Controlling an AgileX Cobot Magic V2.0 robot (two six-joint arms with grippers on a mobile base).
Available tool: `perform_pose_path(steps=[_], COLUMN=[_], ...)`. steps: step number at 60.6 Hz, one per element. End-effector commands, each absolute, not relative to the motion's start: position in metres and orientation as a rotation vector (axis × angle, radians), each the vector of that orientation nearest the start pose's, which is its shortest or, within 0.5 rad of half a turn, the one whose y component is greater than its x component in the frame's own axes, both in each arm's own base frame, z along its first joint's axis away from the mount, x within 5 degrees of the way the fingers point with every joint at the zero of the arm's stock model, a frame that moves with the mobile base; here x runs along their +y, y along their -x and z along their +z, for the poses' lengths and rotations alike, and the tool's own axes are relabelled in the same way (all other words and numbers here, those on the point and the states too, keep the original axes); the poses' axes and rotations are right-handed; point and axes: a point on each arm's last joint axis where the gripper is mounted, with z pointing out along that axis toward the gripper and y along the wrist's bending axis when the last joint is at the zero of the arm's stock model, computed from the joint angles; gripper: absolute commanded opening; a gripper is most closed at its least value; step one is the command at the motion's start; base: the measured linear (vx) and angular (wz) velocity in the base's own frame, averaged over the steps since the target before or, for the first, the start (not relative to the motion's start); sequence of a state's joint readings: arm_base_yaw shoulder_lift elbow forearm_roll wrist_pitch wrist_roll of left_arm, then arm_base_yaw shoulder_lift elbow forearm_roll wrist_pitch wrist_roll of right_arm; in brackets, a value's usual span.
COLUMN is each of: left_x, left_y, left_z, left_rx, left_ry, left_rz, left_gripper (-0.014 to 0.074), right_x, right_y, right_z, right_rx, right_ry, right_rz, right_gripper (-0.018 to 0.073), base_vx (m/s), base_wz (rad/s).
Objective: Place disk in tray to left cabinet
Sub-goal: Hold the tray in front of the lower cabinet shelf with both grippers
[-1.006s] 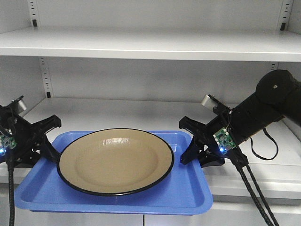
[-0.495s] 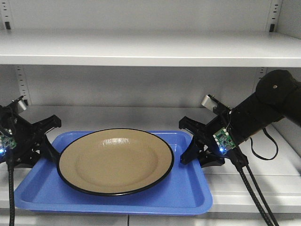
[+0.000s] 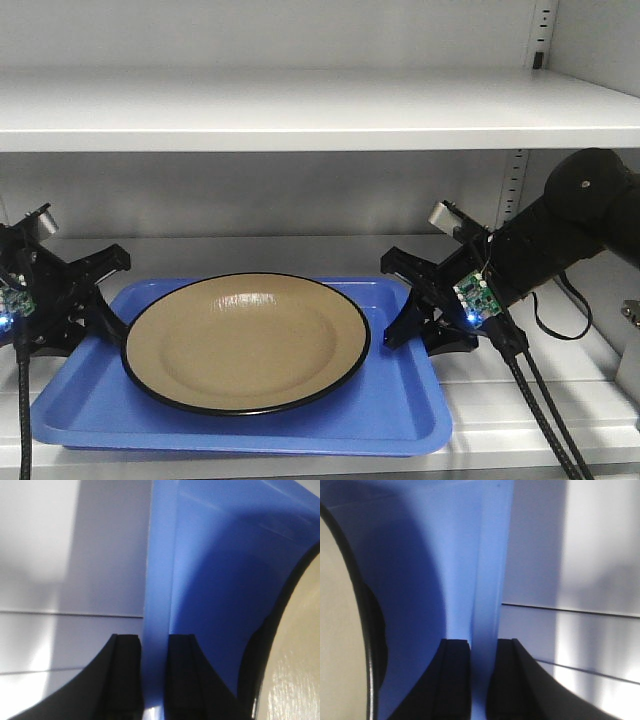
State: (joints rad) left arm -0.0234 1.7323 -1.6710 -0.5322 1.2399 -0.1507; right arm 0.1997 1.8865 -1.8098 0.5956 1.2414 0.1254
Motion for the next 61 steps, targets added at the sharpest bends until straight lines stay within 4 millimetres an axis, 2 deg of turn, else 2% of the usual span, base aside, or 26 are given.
perform_pose_path(steps=[1, 61], left_x=[-0.0790, -0.0787], left_y=[-0.3453, -0.3479], left_z=[0.3943, 0.3945], left_rx=[2.577, 2.552], left_ry=[0.258, 0.262], left_rz=[-1.118, -1.107], left_gripper=[0.0000, -0.0001], right_x=[0.1504, 0.1500], right_y=[-0.3671, -0.3699], right_z=[0.3815, 0.3822], right_rx=[2.590, 2.556], right_ry=[0.010, 0.021], right_rz=[1.227, 1.208], right_gripper=[-0.0001, -0.0001], base_vx=[0.03, 0.00], base_wz=[-0.09, -0.01])
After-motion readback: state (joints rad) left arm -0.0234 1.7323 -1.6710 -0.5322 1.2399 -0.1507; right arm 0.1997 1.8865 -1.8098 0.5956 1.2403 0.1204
